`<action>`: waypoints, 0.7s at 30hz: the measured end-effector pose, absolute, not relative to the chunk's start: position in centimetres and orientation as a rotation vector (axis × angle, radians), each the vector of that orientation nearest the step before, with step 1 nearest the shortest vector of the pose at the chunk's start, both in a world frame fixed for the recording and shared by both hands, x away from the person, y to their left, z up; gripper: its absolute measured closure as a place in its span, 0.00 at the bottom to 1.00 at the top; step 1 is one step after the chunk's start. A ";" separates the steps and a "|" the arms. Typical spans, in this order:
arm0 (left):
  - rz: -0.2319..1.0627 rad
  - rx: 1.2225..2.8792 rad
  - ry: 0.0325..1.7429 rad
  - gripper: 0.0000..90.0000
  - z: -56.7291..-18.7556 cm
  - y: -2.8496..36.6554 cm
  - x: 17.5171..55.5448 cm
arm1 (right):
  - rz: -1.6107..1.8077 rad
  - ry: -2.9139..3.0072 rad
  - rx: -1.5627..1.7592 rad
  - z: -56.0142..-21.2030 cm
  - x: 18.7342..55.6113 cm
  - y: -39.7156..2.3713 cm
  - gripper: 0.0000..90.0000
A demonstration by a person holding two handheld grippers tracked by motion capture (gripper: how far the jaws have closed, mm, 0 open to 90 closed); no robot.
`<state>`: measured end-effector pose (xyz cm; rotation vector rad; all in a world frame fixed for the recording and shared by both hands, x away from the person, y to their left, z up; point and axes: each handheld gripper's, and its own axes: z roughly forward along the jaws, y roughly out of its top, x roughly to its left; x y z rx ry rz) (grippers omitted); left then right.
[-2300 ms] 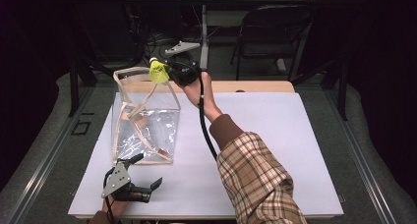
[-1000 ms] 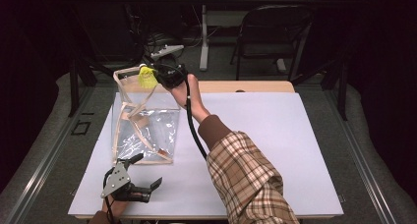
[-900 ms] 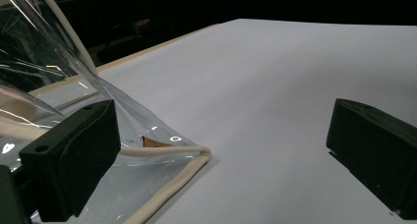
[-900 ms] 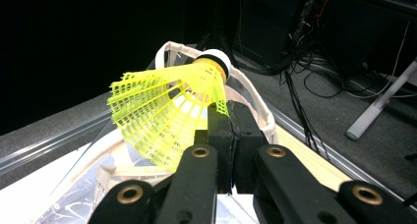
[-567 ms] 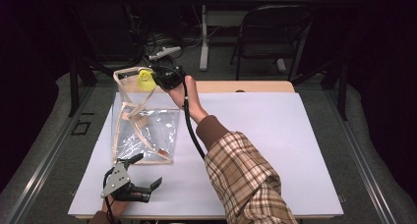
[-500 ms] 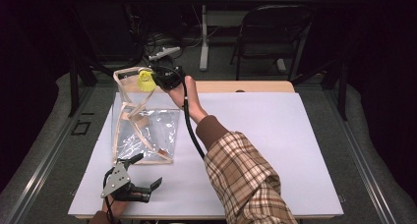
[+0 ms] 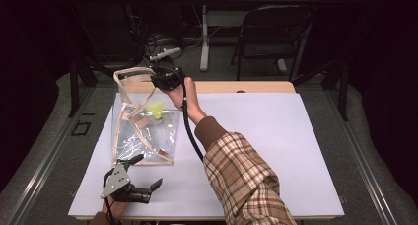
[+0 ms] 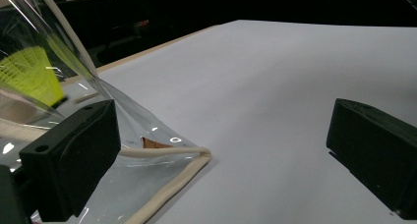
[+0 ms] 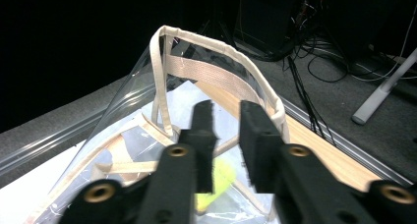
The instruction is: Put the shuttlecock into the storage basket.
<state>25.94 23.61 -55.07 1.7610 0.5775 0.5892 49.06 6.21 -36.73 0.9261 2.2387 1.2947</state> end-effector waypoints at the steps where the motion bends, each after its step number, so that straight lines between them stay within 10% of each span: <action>1: 0.589 1.761 0.578 0.00 -55.1 23.6 25.9 | 1.303 2.240 0.923 -36.7 49.1 6.0 0.78; 21: 0.599 1.766 0.590 0.00 -55.1 23.5 26.1 | 1.371 2.310 0.873 -36.9 47.0 0.6 0.28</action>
